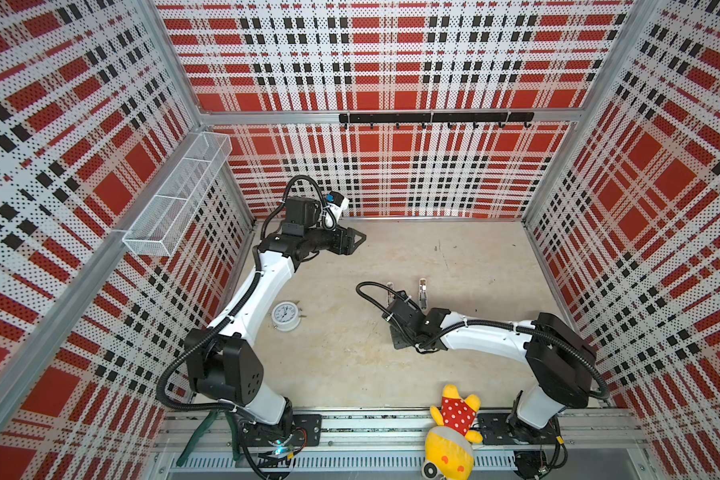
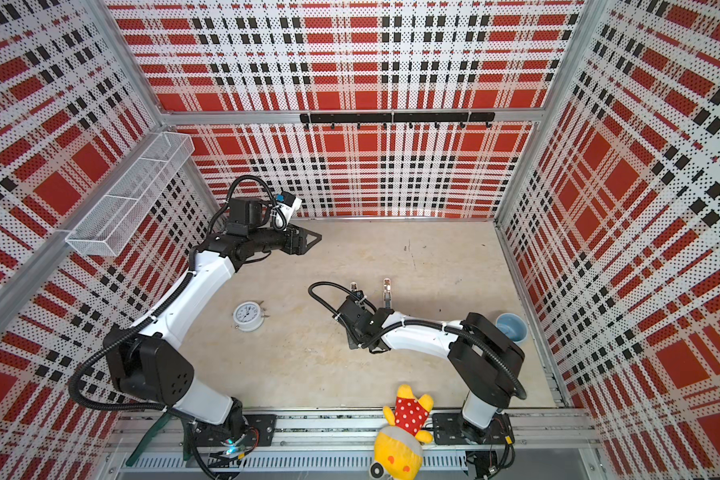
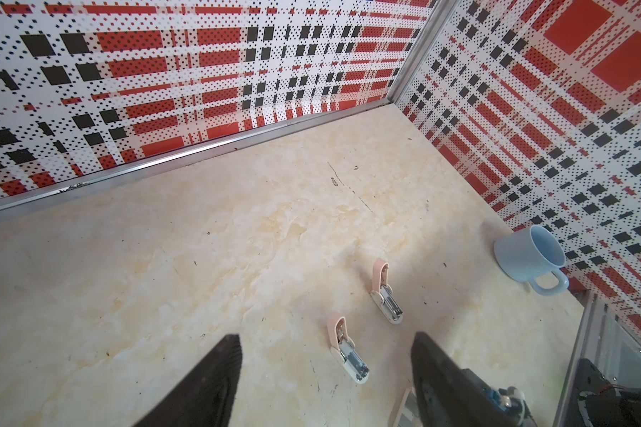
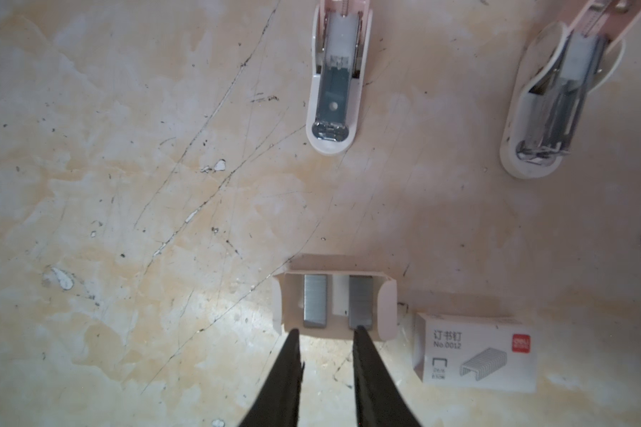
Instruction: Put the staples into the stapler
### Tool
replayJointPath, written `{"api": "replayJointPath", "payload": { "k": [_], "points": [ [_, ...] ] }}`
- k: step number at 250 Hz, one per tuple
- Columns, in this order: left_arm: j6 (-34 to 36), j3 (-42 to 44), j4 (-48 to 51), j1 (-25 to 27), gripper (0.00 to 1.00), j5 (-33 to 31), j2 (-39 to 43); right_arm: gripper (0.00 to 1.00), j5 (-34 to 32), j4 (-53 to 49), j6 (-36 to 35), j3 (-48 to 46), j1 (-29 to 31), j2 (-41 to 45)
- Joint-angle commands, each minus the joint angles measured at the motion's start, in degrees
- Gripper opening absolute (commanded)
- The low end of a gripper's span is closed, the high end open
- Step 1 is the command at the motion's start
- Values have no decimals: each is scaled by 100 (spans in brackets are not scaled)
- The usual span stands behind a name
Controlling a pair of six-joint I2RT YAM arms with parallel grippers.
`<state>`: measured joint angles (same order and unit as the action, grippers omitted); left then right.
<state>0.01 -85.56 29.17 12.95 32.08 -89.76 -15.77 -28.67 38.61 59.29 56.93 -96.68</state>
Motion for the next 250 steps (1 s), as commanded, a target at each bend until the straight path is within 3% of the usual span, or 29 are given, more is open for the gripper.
{"api": "replayJointPath", "payload": {
  "k": [1, 250],
  "points": [
    [-20, -101, 54, 11, 75, 6, -69, 27, -13, 80, 69, 191, 25, -84],
    [-55, -23, 10, -8, 75, 41, -30, 24, 167, 254, 3, 442, 24, -726]
  ]
}}
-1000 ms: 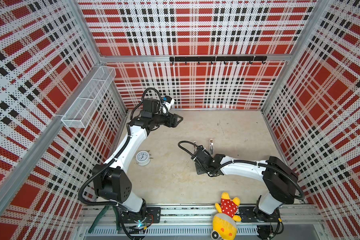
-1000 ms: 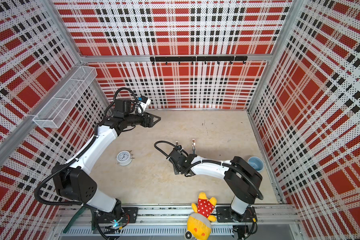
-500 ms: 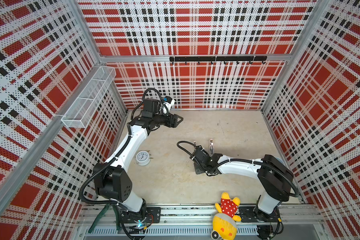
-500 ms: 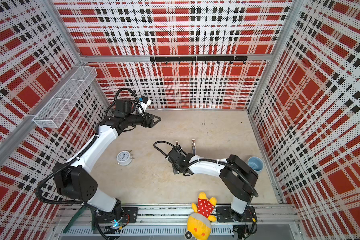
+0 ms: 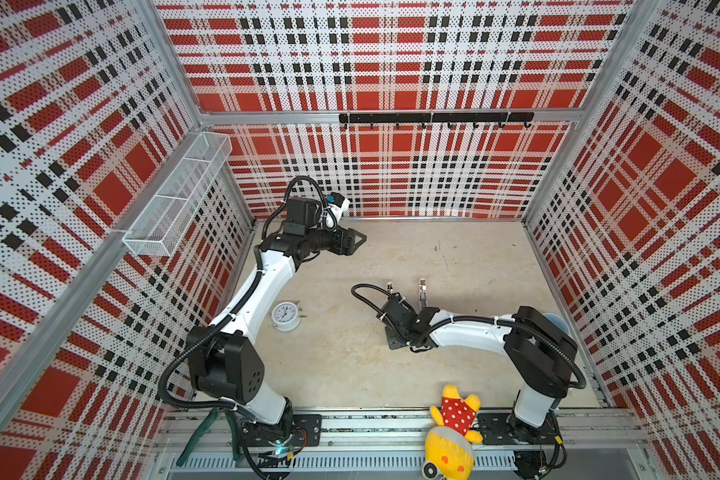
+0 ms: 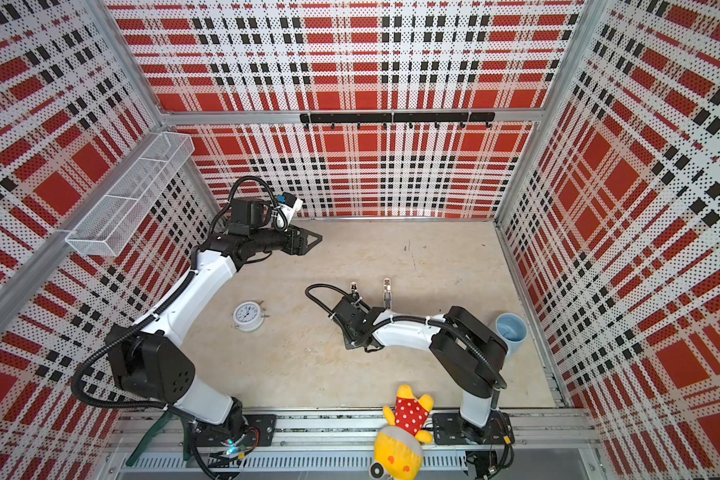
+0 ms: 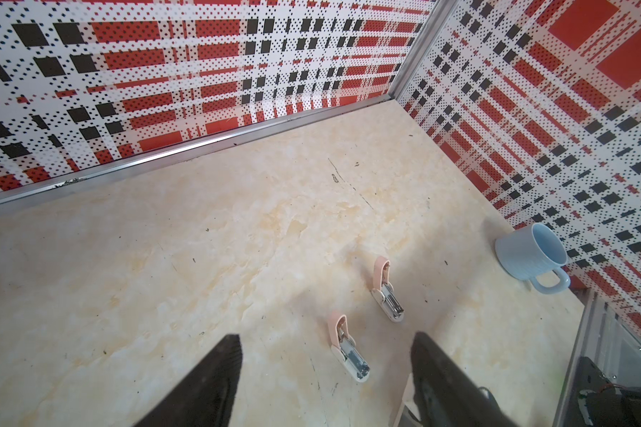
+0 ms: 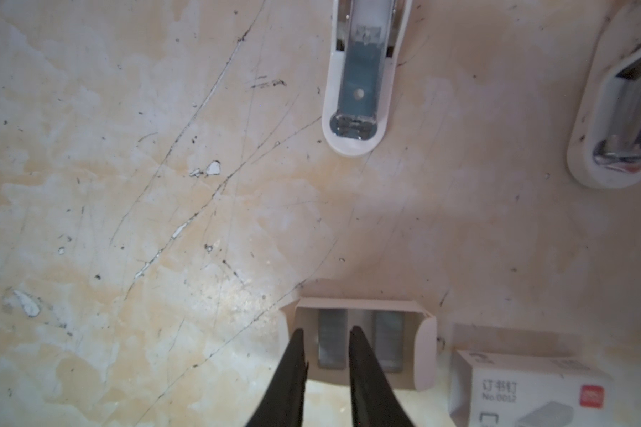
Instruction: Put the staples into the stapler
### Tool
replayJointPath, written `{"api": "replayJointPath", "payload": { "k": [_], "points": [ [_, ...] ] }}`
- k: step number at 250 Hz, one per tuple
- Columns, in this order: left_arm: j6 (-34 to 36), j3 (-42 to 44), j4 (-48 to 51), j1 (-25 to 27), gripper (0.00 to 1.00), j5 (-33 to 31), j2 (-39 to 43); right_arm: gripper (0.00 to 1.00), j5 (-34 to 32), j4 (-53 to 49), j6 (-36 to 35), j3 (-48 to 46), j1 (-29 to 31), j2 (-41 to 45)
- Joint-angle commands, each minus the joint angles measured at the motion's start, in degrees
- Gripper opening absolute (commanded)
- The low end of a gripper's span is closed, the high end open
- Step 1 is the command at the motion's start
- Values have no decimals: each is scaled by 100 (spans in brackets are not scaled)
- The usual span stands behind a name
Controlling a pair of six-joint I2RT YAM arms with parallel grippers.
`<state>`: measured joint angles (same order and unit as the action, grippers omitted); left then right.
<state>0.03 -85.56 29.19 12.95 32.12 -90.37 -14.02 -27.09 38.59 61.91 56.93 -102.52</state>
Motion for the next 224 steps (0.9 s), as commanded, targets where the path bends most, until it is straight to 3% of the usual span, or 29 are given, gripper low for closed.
{"api": "replayJointPath", "payload": {
  "k": [1, 224],
  "points": [
    [-56, -23, 8, -5, 75, 38, 34, 24, -1, 98, 7, 181, 27, -139],
    [-77, 83, -34, -49, 75, 88, 119, 22, 31, 206, 114, 136, 21, -347]
  ]
}}
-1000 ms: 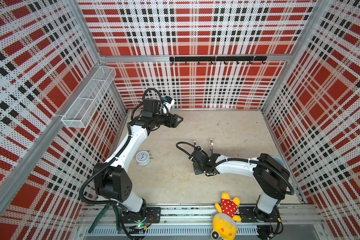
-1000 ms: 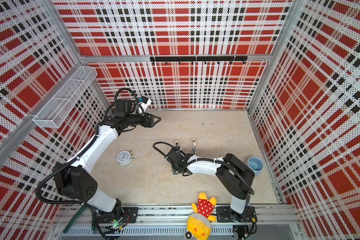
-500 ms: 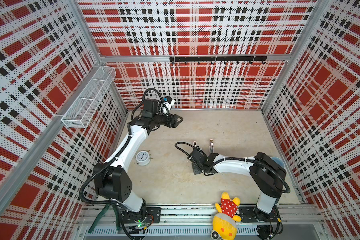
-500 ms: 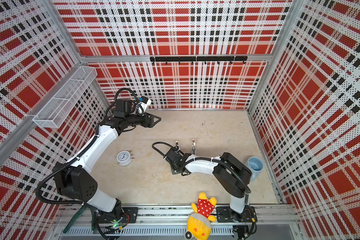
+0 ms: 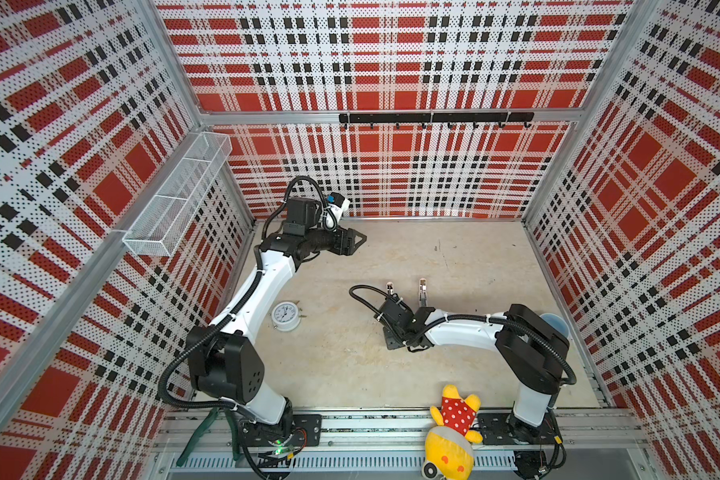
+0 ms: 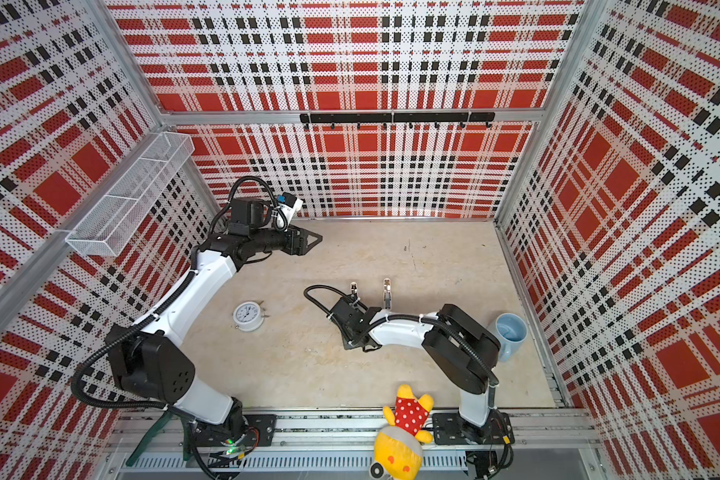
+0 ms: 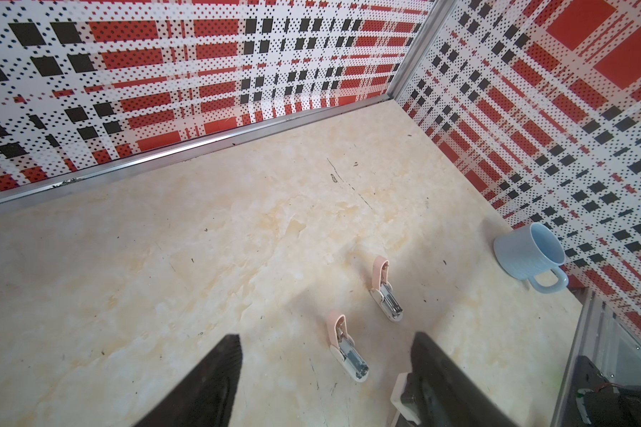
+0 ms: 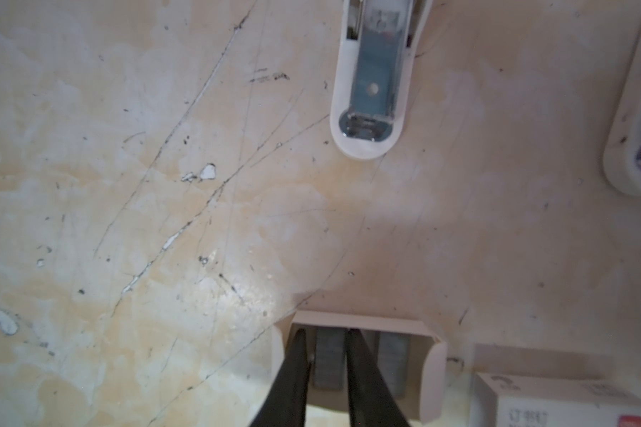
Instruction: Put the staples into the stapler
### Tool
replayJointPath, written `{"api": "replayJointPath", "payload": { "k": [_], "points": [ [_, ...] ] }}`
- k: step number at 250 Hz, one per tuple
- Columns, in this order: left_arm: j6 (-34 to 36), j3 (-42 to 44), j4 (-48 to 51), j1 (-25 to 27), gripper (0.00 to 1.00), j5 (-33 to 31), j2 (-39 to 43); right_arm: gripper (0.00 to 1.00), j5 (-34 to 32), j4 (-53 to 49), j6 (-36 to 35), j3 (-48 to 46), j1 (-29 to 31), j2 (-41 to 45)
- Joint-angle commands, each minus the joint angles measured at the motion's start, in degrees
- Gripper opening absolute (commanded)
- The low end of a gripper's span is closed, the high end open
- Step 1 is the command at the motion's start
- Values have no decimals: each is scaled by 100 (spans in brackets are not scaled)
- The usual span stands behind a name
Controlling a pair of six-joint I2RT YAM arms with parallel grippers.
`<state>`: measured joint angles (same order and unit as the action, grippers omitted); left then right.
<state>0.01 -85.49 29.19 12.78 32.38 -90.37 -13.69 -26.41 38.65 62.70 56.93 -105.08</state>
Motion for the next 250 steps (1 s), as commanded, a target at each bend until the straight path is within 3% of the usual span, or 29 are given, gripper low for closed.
{"api": "replayJointPath", "payload": {
  "k": [1, 134, 219, 250],
  "points": [
    [-77, 77, -35, -35, 75, 64, 126, 22, -6, 138, 107, 58, 21, -96],
    [-100, 56, -49, -35, 75, 120, 96, 23, -70, 93, 52, 196, 22, -289],
    [-129, 116, -67, -34, 75, 159, 104, 14, -72, 154, 55, 103, 23, -272],
    [-132, 123, -78, -35, 75, 189, 104, 16, -91, 163, 53, 53, 27, -240]
  ]
}}
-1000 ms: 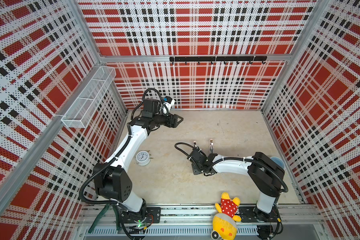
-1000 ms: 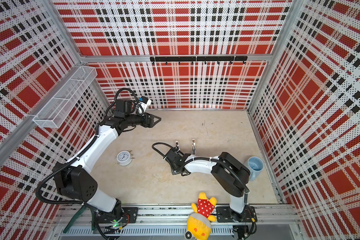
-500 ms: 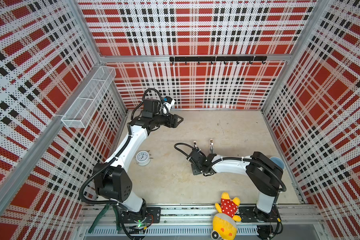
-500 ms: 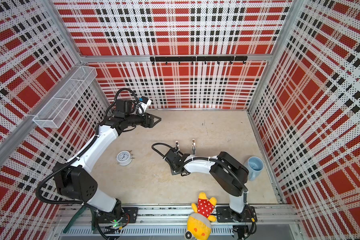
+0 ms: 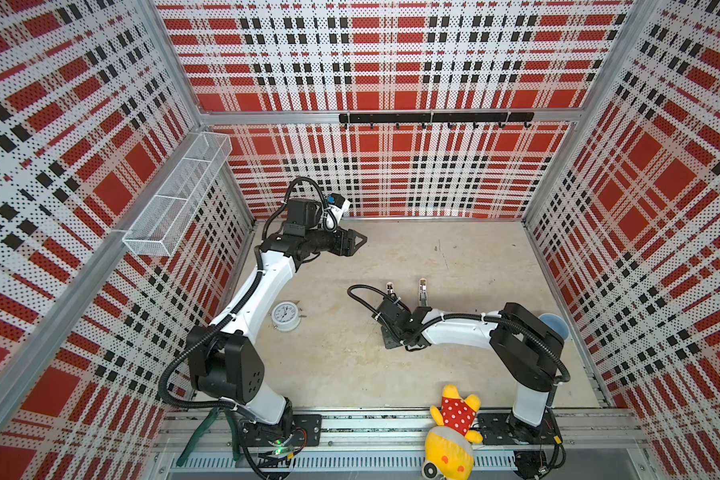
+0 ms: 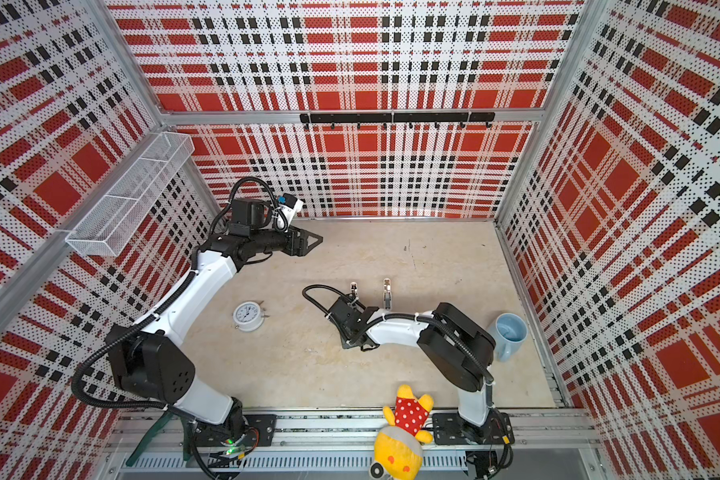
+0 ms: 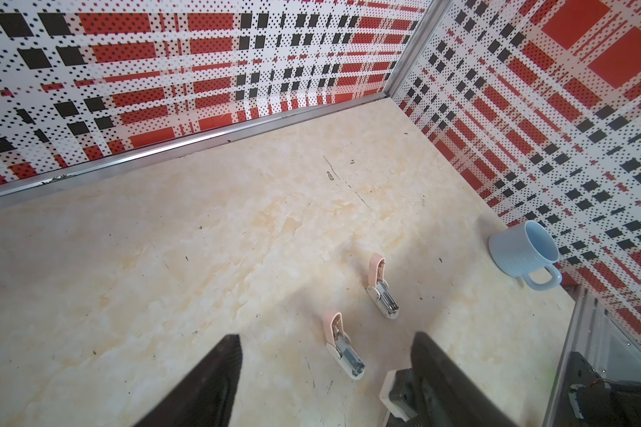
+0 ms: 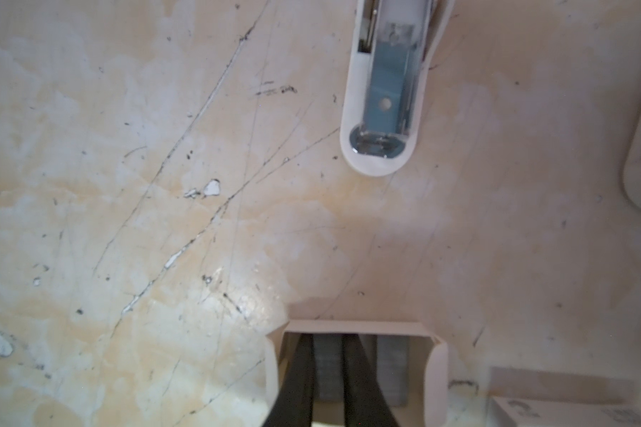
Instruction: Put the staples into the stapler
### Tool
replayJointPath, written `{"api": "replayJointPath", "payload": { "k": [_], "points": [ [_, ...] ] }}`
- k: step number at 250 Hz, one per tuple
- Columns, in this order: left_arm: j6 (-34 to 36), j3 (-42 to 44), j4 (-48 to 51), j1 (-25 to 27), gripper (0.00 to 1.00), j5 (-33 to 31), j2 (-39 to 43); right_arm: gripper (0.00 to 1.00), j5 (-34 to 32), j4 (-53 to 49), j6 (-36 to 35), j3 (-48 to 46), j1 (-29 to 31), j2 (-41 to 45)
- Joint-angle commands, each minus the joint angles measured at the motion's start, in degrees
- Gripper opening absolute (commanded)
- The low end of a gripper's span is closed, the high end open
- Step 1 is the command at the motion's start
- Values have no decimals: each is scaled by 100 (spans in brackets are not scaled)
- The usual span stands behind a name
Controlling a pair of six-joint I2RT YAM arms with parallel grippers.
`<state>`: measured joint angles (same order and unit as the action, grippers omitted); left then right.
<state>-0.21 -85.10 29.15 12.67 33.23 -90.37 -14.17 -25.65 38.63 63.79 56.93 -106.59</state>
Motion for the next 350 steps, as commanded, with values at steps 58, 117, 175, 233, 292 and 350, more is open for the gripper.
{"api": "replayJointPath", "payload": {
  "k": [58, 117, 175, 233, 292, 350],
  "points": [
    [-107, 121, -91, -30, 75, 110, 122, 22, -33, 121, 74, -42, 26, -175],
    [-127, 144, -120, -32, 75, 126, 149, 19, 27, 209, 135, -102, 15, -215],
    [-133, 169, -137, -36, 75, 131, 160, 12, -36, 201, 119, -159, 16, -115],
    [-116, 132, -137, -42, 75, 113, 170, 9, -303, -28, -74, 7, 16, 71],
    [-93, 66, -113, -85, 75, 110, 186, 9, -437, -220, -227, 203, 12, 181],
    [-97, 118, -146, -81, 75, 139, 189, 9, -507, -151, -233, 186, 13, 219]
  ]
}}
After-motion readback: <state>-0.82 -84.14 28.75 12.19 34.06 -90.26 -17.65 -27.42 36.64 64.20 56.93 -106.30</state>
